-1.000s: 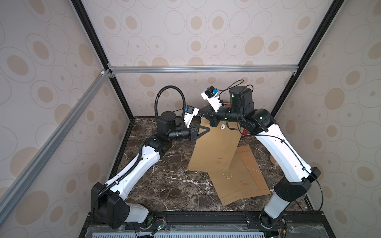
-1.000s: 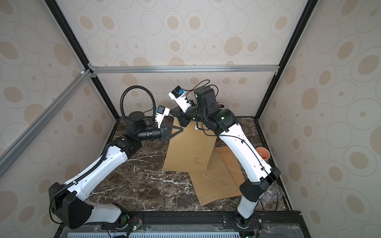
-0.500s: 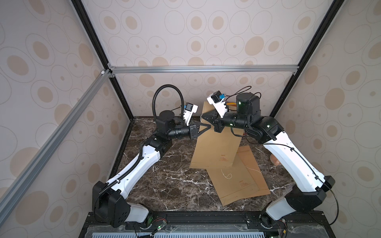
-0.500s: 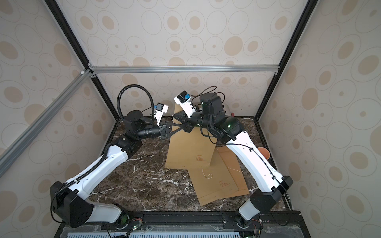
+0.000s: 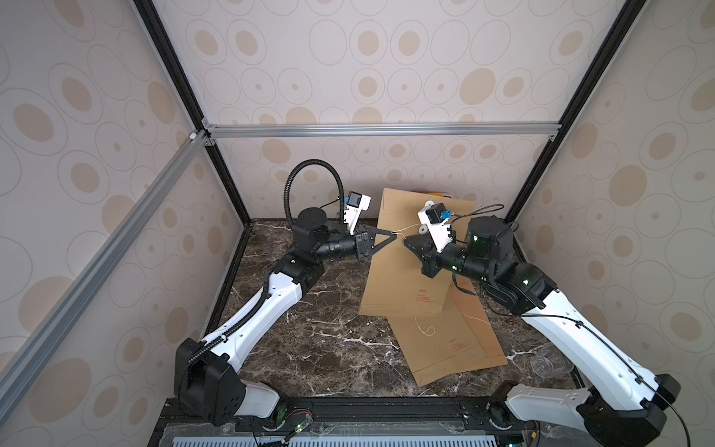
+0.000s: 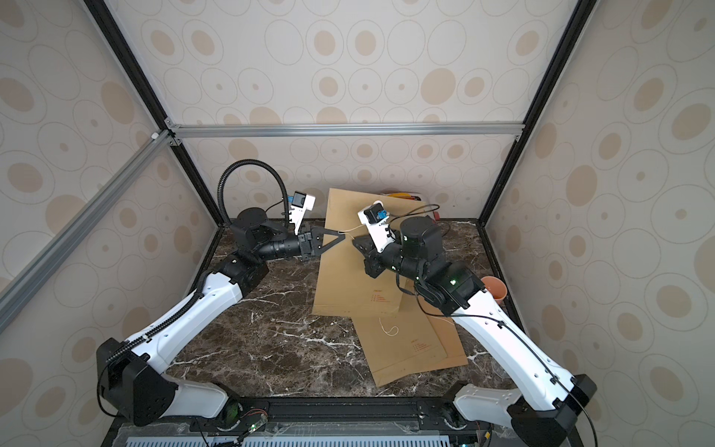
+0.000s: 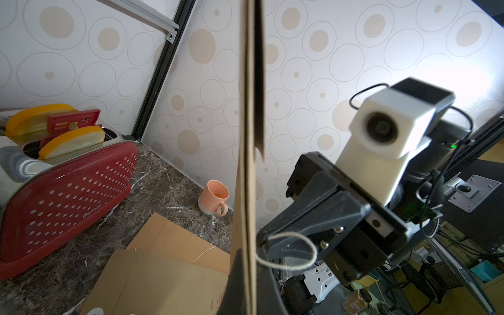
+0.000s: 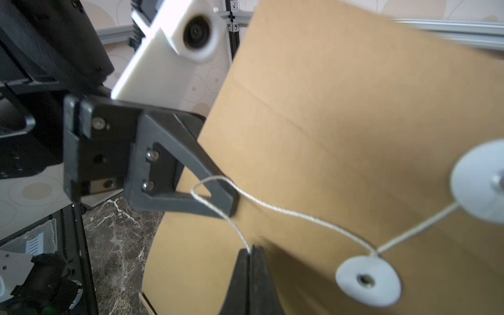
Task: Close the mouth of the file bag
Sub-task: Close the file bag.
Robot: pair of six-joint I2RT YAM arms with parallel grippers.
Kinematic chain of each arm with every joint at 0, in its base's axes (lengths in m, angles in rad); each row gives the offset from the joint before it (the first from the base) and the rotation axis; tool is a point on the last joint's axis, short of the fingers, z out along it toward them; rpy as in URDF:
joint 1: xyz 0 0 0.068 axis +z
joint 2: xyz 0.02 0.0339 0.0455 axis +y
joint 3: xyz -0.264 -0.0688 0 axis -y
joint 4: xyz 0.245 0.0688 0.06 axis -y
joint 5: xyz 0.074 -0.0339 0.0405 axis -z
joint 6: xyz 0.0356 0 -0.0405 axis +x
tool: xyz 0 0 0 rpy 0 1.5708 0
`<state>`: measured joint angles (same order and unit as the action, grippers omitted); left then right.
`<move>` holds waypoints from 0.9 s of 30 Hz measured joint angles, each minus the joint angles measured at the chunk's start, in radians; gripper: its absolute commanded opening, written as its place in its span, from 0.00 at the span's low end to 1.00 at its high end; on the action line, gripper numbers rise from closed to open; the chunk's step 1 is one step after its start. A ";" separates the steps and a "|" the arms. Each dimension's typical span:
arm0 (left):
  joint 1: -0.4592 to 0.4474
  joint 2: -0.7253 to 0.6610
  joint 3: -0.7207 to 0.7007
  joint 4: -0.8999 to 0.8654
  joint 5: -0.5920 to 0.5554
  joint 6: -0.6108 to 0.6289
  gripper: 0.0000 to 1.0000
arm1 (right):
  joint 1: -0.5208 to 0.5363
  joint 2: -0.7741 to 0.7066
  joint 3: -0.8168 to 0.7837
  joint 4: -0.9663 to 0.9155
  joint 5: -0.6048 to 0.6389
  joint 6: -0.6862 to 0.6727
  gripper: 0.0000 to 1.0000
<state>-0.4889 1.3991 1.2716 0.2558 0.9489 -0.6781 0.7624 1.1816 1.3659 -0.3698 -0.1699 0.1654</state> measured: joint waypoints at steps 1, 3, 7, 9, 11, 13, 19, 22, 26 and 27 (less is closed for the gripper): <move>0.000 0.000 -0.001 0.010 0.000 -0.007 0.00 | 0.000 -0.009 -0.020 0.002 0.008 0.005 0.00; 0.000 0.000 -0.005 0.030 0.003 -0.021 0.00 | 0.000 -0.021 -0.055 0.005 0.019 0.014 0.00; 0.000 0.000 -0.025 0.094 0.008 -0.057 0.00 | 0.000 -0.042 -0.096 0.000 0.033 0.019 0.00; 0.000 0.000 -0.030 0.111 0.010 -0.069 0.00 | 0.000 -0.055 -0.105 -0.005 0.045 0.019 0.00; 0.000 0.000 -0.032 0.129 0.011 -0.079 0.00 | 0.000 -0.071 -0.116 -0.006 0.058 0.019 0.00; 0.000 0.000 -0.032 0.142 0.013 -0.090 0.00 | 0.000 -0.087 -0.126 -0.012 0.075 0.019 0.00; 0.000 0.000 -0.032 0.166 0.011 -0.107 0.00 | 0.000 -0.102 -0.133 -0.037 0.090 0.027 0.00; 0.001 -0.003 -0.033 0.166 0.009 -0.107 0.00 | 0.000 -0.102 -0.139 -0.061 0.087 0.041 0.00; 0.001 -0.004 -0.034 0.167 0.009 -0.108 0.00 | 0.000 -0.102 -0.147 -0.084 0.073 0.053 0.00; 0.001 -0.004 -0.034 0.169 0.009 -0.111 0.00 | 0.000 -0.102 -0.150 -0.085 0.068 0.058 0.00</move>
<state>-0.4881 1.3949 1.2373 0.4244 0.9581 -0.7891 0.7624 1.0794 1.2163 -0.4545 -0.1017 0.2237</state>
